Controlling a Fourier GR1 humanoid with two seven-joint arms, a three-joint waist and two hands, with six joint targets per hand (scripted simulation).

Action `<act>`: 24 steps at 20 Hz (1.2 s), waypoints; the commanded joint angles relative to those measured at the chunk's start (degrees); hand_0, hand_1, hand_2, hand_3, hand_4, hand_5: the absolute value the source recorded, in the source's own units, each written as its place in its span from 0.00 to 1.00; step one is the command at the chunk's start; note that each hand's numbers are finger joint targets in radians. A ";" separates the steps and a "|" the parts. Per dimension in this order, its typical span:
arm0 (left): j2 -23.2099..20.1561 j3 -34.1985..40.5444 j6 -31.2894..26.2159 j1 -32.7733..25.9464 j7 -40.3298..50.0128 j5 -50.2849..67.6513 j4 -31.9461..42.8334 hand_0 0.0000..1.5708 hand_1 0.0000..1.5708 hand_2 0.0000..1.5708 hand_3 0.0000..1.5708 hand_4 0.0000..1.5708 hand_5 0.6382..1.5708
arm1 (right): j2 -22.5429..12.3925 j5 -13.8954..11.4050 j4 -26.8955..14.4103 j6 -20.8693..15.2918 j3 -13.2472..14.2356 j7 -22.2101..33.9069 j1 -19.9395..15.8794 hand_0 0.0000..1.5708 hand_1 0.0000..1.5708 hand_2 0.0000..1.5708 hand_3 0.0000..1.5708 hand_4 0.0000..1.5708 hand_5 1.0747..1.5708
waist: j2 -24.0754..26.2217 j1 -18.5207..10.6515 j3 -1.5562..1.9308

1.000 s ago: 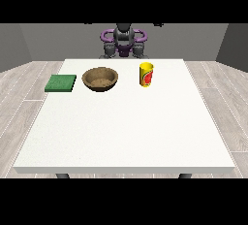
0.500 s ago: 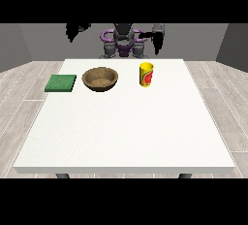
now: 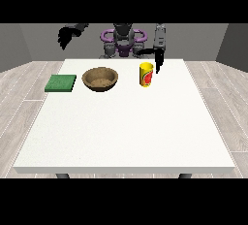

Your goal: Pick the cup and pour the ball into the bowl, then pick the bowl and place it on the pad

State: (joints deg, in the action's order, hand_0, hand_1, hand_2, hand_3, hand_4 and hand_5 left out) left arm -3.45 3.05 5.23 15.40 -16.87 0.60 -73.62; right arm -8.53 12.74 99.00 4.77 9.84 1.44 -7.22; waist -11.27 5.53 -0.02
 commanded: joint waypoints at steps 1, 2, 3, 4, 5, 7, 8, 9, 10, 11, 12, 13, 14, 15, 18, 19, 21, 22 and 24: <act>-0.42 2.09 -1.12 3.74 -4.91 0.53 8.74 0.00 0.00 0.00 0.00 0.01 0.86 | -1.81 2.23 -5.22 3.33 2.73 -3.25 -0.74 0.00 0.00 0.00 0.00 0.42 0.98 | -0.53 0.61 0.01; 0.05 1.17 -2.07 3.26 -5.53 0.11 11.60 0.00 0.00 0.00 0.00 0.07 0.86 | -0.21 -0.46 -6.11 0.53 1.56 -3.00 -0.21 0.00 0.00 0.00 0.00 0.42 0.98 | 2.13 -0.59 0.01; 0.41 2.93 0.12 4.61 -9.62 -0.14 13.52 0.00 0.00 0.00 0.00 0.09 0.85 | -3.16 3.55 -4.12 4.06 3.31 -0.82 -1.74 0.00 0.00 0.00 0.00 0.43 0.98 | -0.54 1.71 0.00; -0.74 3.31 -0.98 5.50 -7.14 0.24 15.51 0.00 0.00 0.00 0.00 0.10 0.85 | -3.46 3.27 -3.41 3.96 2.89 1.78 -0.17 0.00 0.00 0.00 0.00 0.43 0.98 | 2.43 1.71 0.00; -1.68 3.64 -2.49 5.98 -8.90 0.78 15.01 0.00 0.00 0.00 0.00 0.11 0.84 | -1.31 0.53 -8.88 4.27 2.52 -7.18 0.33 0.00 0.00 0.00 0.00 0.42 0.98 | 0.03 0.02 0.02; 1.07 4.59 1.47 5.58 -14.11 -0.25 20.72 0.00 0.00 0.00 0.00 0.13 0.84 | -3.61 4.02 -3.34 5.40 3.21 -0.84 -0.65 0.00 0.00 0.00 0.00 0.43 0.98 | -0.55 3.41 -0.01; -1.25 4.45 -2.48 8.25 -10.23 1.06 20.93 0.00 0.00 0.00 0.00 0.12 0.84 | -4.59 2.69 -9.35 4.57 5.13 -2.57 -2.62 0.00 0.00 0.00 0.00 0.43 0.98 | 0.43 0.30 0.01; -0.15 4.62 -1.01 7.07 -16.24 0.00 23.55 0.00 0.00 0.00 0.00 0.12 0.84 | -4.84 3.37 -8.02 5.82 5.02 -3.55 -2.50 0.00 0.00 0.00 0.00 0.43 0.99 | -1.09 1.32 0.00; -1.51 6.47 -2.18 7.77 -17.21 1.28 26.10 0.00 0.00 0.00 0.00 0.13 0.85 | -4.68 5.57 -6.09 5.67 5.55 -1.38 -2.75 0.00 0.00 0.00 0.00 0.43 0.98 | -1.20 2.31 -0.01; -1.34 7.56 -0.92 9.16 -19.23 1.76 25.57 0.00 0.00 0.00 0.00 0.16 0.86 | -7.31 7.79 -7.65 9.68 7.40 -3.17 -2.97 0.00 0.00 0.00 0.00 0.43 0.98 | -2.98 3.51 -0.01; -1.22 7.86 -0.79 9.34 -19.30 1.72 28.72 0.00 0.00 0.00 0.00 0.23 0.89 | -6.14 5.18 -7.05 7.62 5.94 -2.96 -2.30 0.00 0.00 0.00 0.00 0.43 0.99 | -2.92 3.11 -0.01; -0.06 6.20 0.27 11.58 -15.33 0.70 29.85 0.00 0.00 0.00 0.00 0.41 0.96 | -2.28 1.58 -7.23 3.79 2.98 -3.58 -1.36 0.00 0.00 0.00 0.00 0.43 0.99 | 0.06 2.11 0.00; -2.88 9.18 -2.54 11.31 -21.02 2.66 32.04 0.00 0.00 0.00 0.00 0.56 0.98 | -5.77 5.57 -6.40 6.97 6.23 -2.46 -2.21 0.00 0.00 0.00 0.00 0.43 0.99 | -2.27 3.41 -0.01; -1.62 9.26 1.99 12.86 -20.44 1.26 33.73 0.44 0.44 0.41 0.00 0.64 0.98 | -5.86 4.85 -4.47 6.60 4.74 -0.82 -3.28 0.00 0.00 0.00 0.00 0.43 1.00 | -2.95 4.29 -0.02; -2.80 8.12 8.73 11.42 -24.19 -3.70 35.11 0.78 0.78 1.00 1.00 0.85 0.90 | -8.39 8.78 -2.37 8.47 6.96 1.07 -5.35 0.00 0.00 0.00 0.09 0.41 1.00 | -5.70 7.54 -0.05; -3.55 9.61 8.63 11.46 -25.64 -2.63 36.19 0.80 0.80 1.00 1.00 0.85 0.91 | -9.19 10.24 -2.33 12.05 7.47 -1.35 -3.33 0.00 0.00 0.00 0.10 0.41 1.00 | -6.45 8.96 -0.03; -1.49 9.16 11.24 11.47 -28.64 -3.54 38.07 0.81 0.81 1.00 1.00 0.86 0.89 | -9.75 11.55 -2.11 9.62 8.53 3.35 -4.57 0.00 0.00 0.00 0.11 0.41 0.99 | -5.62 7.59 -0.04; -2.32 9.63 10.76 11.44 -27.70 -3.14 38.48 0.82 0.82 1.00 1.00 0.87 0.88 | -10.49 12.64 -2.58 11.92 9.77 0.72 -3.71 0.00 0.00 0.00 0.10 0.41 0.99 | -5.98 8.91 -0.02; 0.18 6.22 15.27 12.74 -24.39 -6.66 37.71 0.82 0.82 1.00 1.00 0.89 0.87 | -11.30 11.50 -5.40 8.45 10.56 3.84 -6.48 0.00 0.00 0.00 0.10 0.40 0.99 | -2.46 5.85 0.00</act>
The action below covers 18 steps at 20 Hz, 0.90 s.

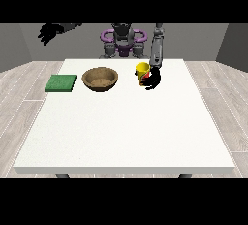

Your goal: Pick the cup and pour the ball into the bowl, then pick the bowl and place it on the pad

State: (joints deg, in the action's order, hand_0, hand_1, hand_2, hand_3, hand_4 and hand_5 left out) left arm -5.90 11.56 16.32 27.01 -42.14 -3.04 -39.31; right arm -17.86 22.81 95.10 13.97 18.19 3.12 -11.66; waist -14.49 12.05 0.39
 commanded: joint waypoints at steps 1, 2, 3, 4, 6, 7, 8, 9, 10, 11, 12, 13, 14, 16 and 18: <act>1.39 -2.54 3.83 1.06 4.56 -3.22 2.88 0.82 0.82 1.00 1.00 0.90 0.84 | -3.98 4.10 -4.10 2.87 3.74 3.14 0.00 0.00 0.00 0.00 0.10 0.40 0.99 | 3.44 0.18 -0.38; -1.42 -3.25 2.42 2.53 7.89 -3.95 1.03 0.82 0.82 1.00 1.00 0.90 0.83 | -4.96 3.67 -9.12 5.06 5.48 -0.62 0.28 0.00 0.00 0.00 0.12 0.40 0.99 | 3.83 -1.50 -0.34; 1.40 -5.99 6.67 3.88 9.76 -6.90 -0.06 0.81 0.81 1.00 1.00 0.89 0.86 | -4.35 2.79 -10.89 3.29 5.06 0.05 -0.99 0.00 0.00 0.00 0.17 0.41 0.99 | 5.30 -2.40 -0.32; 2.96 -7.91 7.96 0.72 12.64 -8.62 0.39 0.81 0.81 1.00 1.00 0.89 0.85 | -3.77 1.80 -9.84 3.06 3.91 1.79 2.04 0.00 0.00 0.00 0.19 0.40 0.99 | 10.89 -2.88 -0.32; 3.78 -10.71 12.55 5.79 16.75 -12.70 -0.73 0.82 0.82 1.00 1.00 0.90 0.87 | -5.65 2.61 -13.36 4.90 4.63 1.74 0.06 0.00 0.00 0.00 0.21 0.41 0.99 | 10.22 -2.75 -0.27; 2.41 -13.06 14.15 5.66 20.47 -16.26 0.13 0.82 0.82 1.00 1.00 0.90 0.89 | -4.79 1.86 -13.21 3.13 3.79 3.43 0.31 0.00 0.00 0.00 0.20 0.40 0.98 | 13.54 -3.73 -0.21; 2.38 -13.94 16.61 8.33 21.62 -18.42 0.52 0.83 0.83 1.00 1.00 0.89 0.91 | -2.00 0.32 -12.47 2.78 1.97 0.57 0.74 0.00 0.00 0.00 0.18 0.41 0.99 | 11.97 -2.70 -0.22; 2.33 -16.29 18.78 10.31 24.60 -22.00 1.49 0.84 0.84 1.00 1.00 0.89 0.93 | -2.62 0.05 -13.06 2.06 2.09 1.42 -0.48 0.00 0.00 0.00 0.19 0.41 0.99 | 12.35 -2.22 -0.15; 1.17 -18.79 20.74 9.88 27.10 -26.07 2.95 0.85 0.85 1.00 1.00 0.90 0.95 | -3.29 0.37 -14.16 2.51 2.34 2.43 -0.12 0.00 0.00 0.00 0.16 0.40 0.98 | 14.22 -2.74 -0.01; -0.89 -20.50 22.27 10.40 28.21 -29.69 4.77 0.86 0.86 1.00 1.00 0.90 0.97 | -2.62 0.22 -14.23 2.84 2.00 1.58 0.31 0.00 0.00 0.00 0.15 0.41 0.99 | 13.16 -1.89 0.04; -0.93 -22.82 24.07 11.66 30.54 -33.39 6.28 0.87 0.87 1.00 1.00 0.92 0.96 | -2.74 0.69 -14.74 3.28 1.65 2.20 -0.65 0.00 0.00 0.00 0.11 0.41 0.98 | 13.06 -1.67 0.11; 0.68 -25.05 23.57 12.83 34.57 -35.78 7.01 0.87 0.87 1.00 1.00 0.93 0.96 | -3.71 1.12 -16.99 4.13 3.05 1.12 -0.56 0.00 0.00 0.00 0.12 0.42 0.98 | 14.80 -2.43 0.10; 0.47 -26.12 23.22 14.33 38.21 -37.99 8.51 0.87 0.87 1.00 1.00 0.93 0.96 | -2.47 -0.03 -17.17 3.70 2.07 0.43 0.40 0.00 0.00 0.00 0.10 0.43 0.98 | 15.39 -2.52 -0.03; 3.14 -28.39 22.05 17.23 44.58 -41.43 9.57 0.87 0.87 1.00 1.00 0.93 0.96 | -3.27 -0.39 -20.15 3.99 3.66 -1.77 0.34 0.00 0.00 0.00 0.05 0.43 0.98 | 15.85 -4.29 -0.18; 3.60 -30.23 18.07 18.89 48.27 -43.79 9.44 0.87 0.87 1.00 1.00 0.93 0.96 | -5.81 0.29 -23.51 5.03 5.67 -0.95 0.73 0.00 0.00 0.00 0.00 0.43 0.98 | 18.13 -7.01 -0.25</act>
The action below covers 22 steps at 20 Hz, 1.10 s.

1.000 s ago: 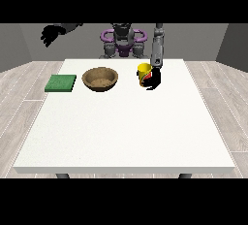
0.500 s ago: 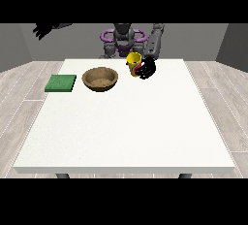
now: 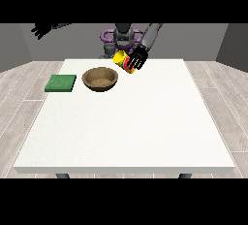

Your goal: Pick the cup and pour the ball into the bowl, then pick the bowl and place it on the pad

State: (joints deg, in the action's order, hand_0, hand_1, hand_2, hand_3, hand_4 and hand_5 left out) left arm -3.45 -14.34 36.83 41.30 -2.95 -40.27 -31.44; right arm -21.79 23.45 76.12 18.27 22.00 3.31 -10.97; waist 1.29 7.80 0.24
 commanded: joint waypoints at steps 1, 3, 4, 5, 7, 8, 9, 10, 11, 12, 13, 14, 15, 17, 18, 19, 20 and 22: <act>1.16 -5.08 -1.09 4.25 10.60 -8.48 2.77 0.87 0.87 1.00 1.00 0.93 0.96 | -2.27 0.86 -4.85 4.70 1.69 -1.91 2.85 0.00 0.00 0.00 0.05 0.44 0.98 | 2.38 -0.53 -0.11; 3.31 -9.32 -1.63 6.38 16.34 -12.37 2.70 0.86 0.86 1.00 1.00 0.92 0.97 | -1.41 -0.05 -8.07 2.62 2.65 -4.41 0.82 0.00 0.00 0.00 0.00 0.44 0.98 | 1.85 -2.14 -0.10; 2.73 -8.16 -4.94 8.50 17.80 -13.41 4.70 0.87 0.87 1.00 1.00 0.92 0.97 | -0.97 0.04 -5.46 1.43 0.93 -0.29 0.54 0.00 0.00 0.00 0.00 0.44 0.98 | 3.33 -1.31 -0.17; 1.27 -9.12 -5.15 10.76 18.54 -15.39 5.05 0.87 0.87 1.00 1.00 0.93 0.96 | -1.47 -0.33 -7.28 5.33 1.23 -4.56 2.76 0.00 0.00 0.00 0.00 0.43 0.97 | 1.56 -0.57 -0.11; 3.38 -14.16 -7.16 11.76 24.26 -17.95 3.77 0.85 0.85 1.00 1.00 0.94 0.96 | -3.29 0.90 -9.43 3.44 1.97 -0.98 -3.08 0.00 0.00 0.00 0.08 0.45 0.98 | 1.73 -1.08 -0.15; 3.39 -14.50 -6.93 12.42 26.85 -19.69 4.71 0.83 0.83 1.00 1.00 0.94 0.95 | -1.55 0.13 -8.74 4.85 0.54 -2.86 -0.95 0.00 0.00 0.00 0.11 0.45 0.98 | 1.37 0.55 -0.16; 3.40 -16.33 -10.08 12.85 28.09 -20.63 4.02 0.84 0.84 1.00 1.00 0.90 0.98 | -2.18 -0.48 -10.20 4.39 1.11 -3.27 -0.98 0.00 0.00 0.00 0.10 0.45 0.98 | 3.09 -0.65 -0.14; 3.41 -17.95 -11.31 14.65 30.82 -22.27 3.48 0.86 0.86 1.00 1.00 0.87 0.99 | -2.36 -0.50 -12.15 5.36 1.66 -5.08 -0.98 0.00 0.00 0.00 0.08 0.44 0.97 | 2.91 -1.08 -0.10; 3.42 -19.94 -12.90 16.80 33.24 -24.57 3.75 0.87 0.87 1.00 1.00 0.84 0.99 | -2.88 -0.79 -13.77 5.54 2.01 -5.57 -1.27 0.00 0.00 0.00 0.10 0.44 0.97 | 2.48 -1.29 -0.04; 3.43 -21.63 -12.65 16.23 33.96 -27.12 5.41 0.93 0.93 1.00 1.00 0.80 0.98 | -0.58 -2.09 -11.49 4.10 0.27 -6.57 -1.49 0.00 0.00 0.00 0.11 0.44 0.97 | 1.72 -0.09 -0.11; 3.43 -22.32 -13.04 17.52 34.34 -29.31 6.17 0.95 0.95 1.00 1.00 0.76 0.99 | -1.64 -2.15 -12.11 3.05 1.28 -6.75 -2.88 0.00 0.00 0.00 0.16 0.44 0.97 | 1.27 -2.55 -0.12; 3.44 -23.24 -15.70 18.11 34.34 -30.08 6.60 0.94 0.94 1.00 1.00 0.70 1.00 | 0.77 -3.22 -10.89 0.19 -0.50 -4.92 -3.28 0.00 0.00 0.00 0.16 0.44 0.97 | 3.06 -2.34 -0.17; 3.44 -25.40 -16.60 17.09 38.34 -31.26 5.51 0.92 0.92 1.00 1.00 0.69 1.00 | 0.44 -2.93 -11.31 2.68 -1.22 -5.29 -3.13 0.00 0.00 0.00 0.19 0.45 0.97 | 2.79 0.43 -0.17; 3.44 -26.28 -22.11 21.26 39.27 -32.33 4.64 0.77 0.77 1.00 1.00 0.67 1.00 | 0.52 -3.23 -12.57 3.05 -1.40 -6.48 -4.45 0.00 0.00 0.00 0.18 0.44 0.96 | 0.77 0.95 -0.16; 3.45 -27.61 -24.53 19.42 39.61 -32.38 3.26 0.47 0.47 1.00 1.00 0.64 1.00 | 0.05 -2.79 -13.40 3.96 -1.14 -5.78 -3.33 0.00 0.00 0.00 0.19 0.45 0.97 | 2.73 1.62 -0.18; 3.45 -29.16 -26.76 20.11 40.70 -32.55 1.34 0.39 0.39 0.95 0.98 0.65 1.00 | 2.12 -3.76 -12.86 2.17 -2.86 -5.82 -6.05 0.00 0.00 0.00 0.19 0.44 0.97 | 1.29 2.54 -0.19; 3.45 -30.89 -28.50 19.17 43.18 -33.42 0.27 0.26 0.26 0.85 0.99 0.65 1.00 | 2.77 -4.41 -12.92 1.74 -3.21 -7.07 -6.36 0.00 0.00 0.00 0.21 0.44 0.97 | 1.07 3.43 -0.18; 3.45 -31.89 -29.76 16.12 41.38 -33.45 -2.24 0.16 0.16 0.79 0.99 0.69 1.00 | 2.14 -3.76 -12.91 1.67 -2.87 -5.51 -6.37 0.00 0.00 0.00 0.21 0.44 0.96 | 0.83 3.31 -0.22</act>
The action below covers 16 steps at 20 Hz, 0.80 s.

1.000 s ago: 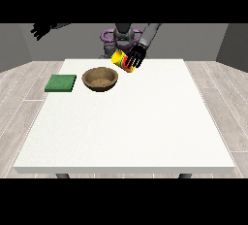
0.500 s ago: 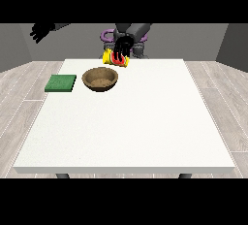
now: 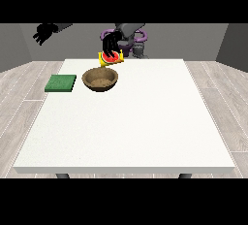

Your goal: Pick the cup and pour the ball into the bowl, then pick the bowl and place it on the pad

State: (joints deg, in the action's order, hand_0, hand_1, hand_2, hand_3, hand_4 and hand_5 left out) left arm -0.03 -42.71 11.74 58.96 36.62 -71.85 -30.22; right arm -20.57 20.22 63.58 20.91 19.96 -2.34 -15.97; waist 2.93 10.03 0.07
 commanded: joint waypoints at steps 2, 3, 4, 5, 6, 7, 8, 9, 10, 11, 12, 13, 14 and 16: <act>0.03 -4.52 -9.29 -3.09 0.37 -1.44 -5.83 0.12 0.12 0.79 1.00 0.71 1.00 | 1.82 -1.17 -0.11 -0.46 -1.60 -0.50 1.39 0.00 0.00 0.00 0.22 0.44 0.96 | 2.99 0.55 -0.05; 0.03 -4.19 -9.91 -2.35 -1.51 -1.75 -7.28 0.11 0.11 0.76 1.00 0.72 1.00 | -2.00 0.09 -1.69 -0.22 0.70 1.87 -0.91 0.00 0.00 0.00 0.17 0.44 0.95 | 2.02 -1.64 -0.05; 0.03 -5.02 -11.60 -2.81 -1.57 -1.79 -9.69 0.00 0.00 0.73 1.00 0.71 1.00 | -0.18 -0.67 -2.47 -2.62 0.53 0.87 -1.31 0.00 0.00 0.00 0.11 0.45 0.96 | 2.39 -3.19 -0.05; 0.03 -2.06 -10.98 -1.94 -2.57 -2.77 -7.43 0.00 0.00 0.68 0.98 0.71 1.00 | 0.27 -0.10 0.20 -1.21 -0.28 1.31 0.79 0.00 0.00 0.00 0.03 0.45 0.95 | 2.74 -1.96 -0.06; 0.03 -3.44 -12.60 -5.45 -0.78 -0.94 -9.17 0.00 0.00 0.67 0.98 0.70 1.00 | 4.34 -2.28 3.17 -5.32 -3.83 4.12 0.54 0.00 0.00 0.00 0.09 0.46 0.95 | 5.93 -0.27 -0.09; -1.05 0.54 -7.60 -3.51 -1.81 -2.05 -8.84 0.00 0.00 0.70 0.98 0.71 1.00 | 0.09 0.26 0.61 -2.82 0.70 1.84 0.69 0.00 0.00 0.00 0.09 0.46 0.95 | 2.40 -3.22 -0.07; -1.79 2.04 -4.45 -4.22 -1.63 -0.19 -10.02 0.00 0.00 0.73 0.95 0.66 1.00 | 0.51 0.01 1.53 -4.62 -0.07 4.83 -0.48 0.00 0.00 0.00 0.09 0.46 0.95 | 4.04 -3.56 -0.10; -4.34 6.10 -2.02 -2.55 -2.71 3.23 -11.74 0.20 0.20 0.95 0.98 0.70 1.00 | 0.68 -0.71 0.76 -3.97 -0.25 3.31 1.00 0.00 0.00 0.00 0.09 0.46 0.95 | 4.10 -4.39 -0.13; -3.95 6.65 -0.12 -4.43 -3.87 4.48 -14.23 0.48 0.48 1.00 0.98 0.70 0.98 | 0.03 -0.44 -0.74 -4.88 1.70 1.53 1.25 0.00 0.00 0.00 0.09 0.46 0.95 | 4.10 -7.31 -0.11; -4.01 10.59 1.33 -5.91 -5.79 9.38 -16.11 0.51 0.51 1.00 1.00 0.74 0.99 | -0.14 -0.68 -0.54 -4.53 1.41 1.92 2.22 0.00 0.00 0.00 0.09 0.46 0.95 | 4.78 -7.87 -0.19; -6.33 14.08 4.00 -6.78 -9.38 13.33 -18.24 0.66 0.66 1.00 0.92 0.81 1.00 | -0.46 -0.77 -0.52 -5.85 2.23 1.81 1.99 0.00 0.00 0.00 0.09 0.46 0.95 | 4.34 -9.45 -0.31; -6.54 16.73 4.84 -7.24 -10.31 16.13 -19.46 0.66 0.66 0.96 0.73 0.84 0.99 | -1.02 -0.52 -0.75 -6.55 2.81 2.50 1.11 0.00 0.00 0.00 0.11 0.47 0.96 | 3.55 -10.70 -0.33; -7.61 19.32 6.94 -9.24 -12.75 19.36 -20.87 0.60 0.60 0.87 0.69 0.83 0.98 | 0.19 -1.04 0.11 -7.02 2.16 1.74 2.05 0.00 0.00 0.00 0.07 0.47 0.96 | 3.62 -11.00 -0.43; -7.95 27.01 7.79 -8.89 -15.20 27.83 -24.21 0.40 0.40 0.60 0.43 0.82 0.97 | 0.49 -1.48 0.73 -8.41 2.02 1.86 0.98 0.00 0.00 0.00 0.08 0.49 0.98 | 3.45 -13.07 -0.78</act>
State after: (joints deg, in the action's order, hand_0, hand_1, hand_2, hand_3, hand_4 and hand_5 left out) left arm -6.07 -26.29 15.40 51.73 26.39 -55.53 -49.02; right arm -20.47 19.34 63.63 14.44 21.75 -0.20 -14.81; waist 6.64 0.17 -0.35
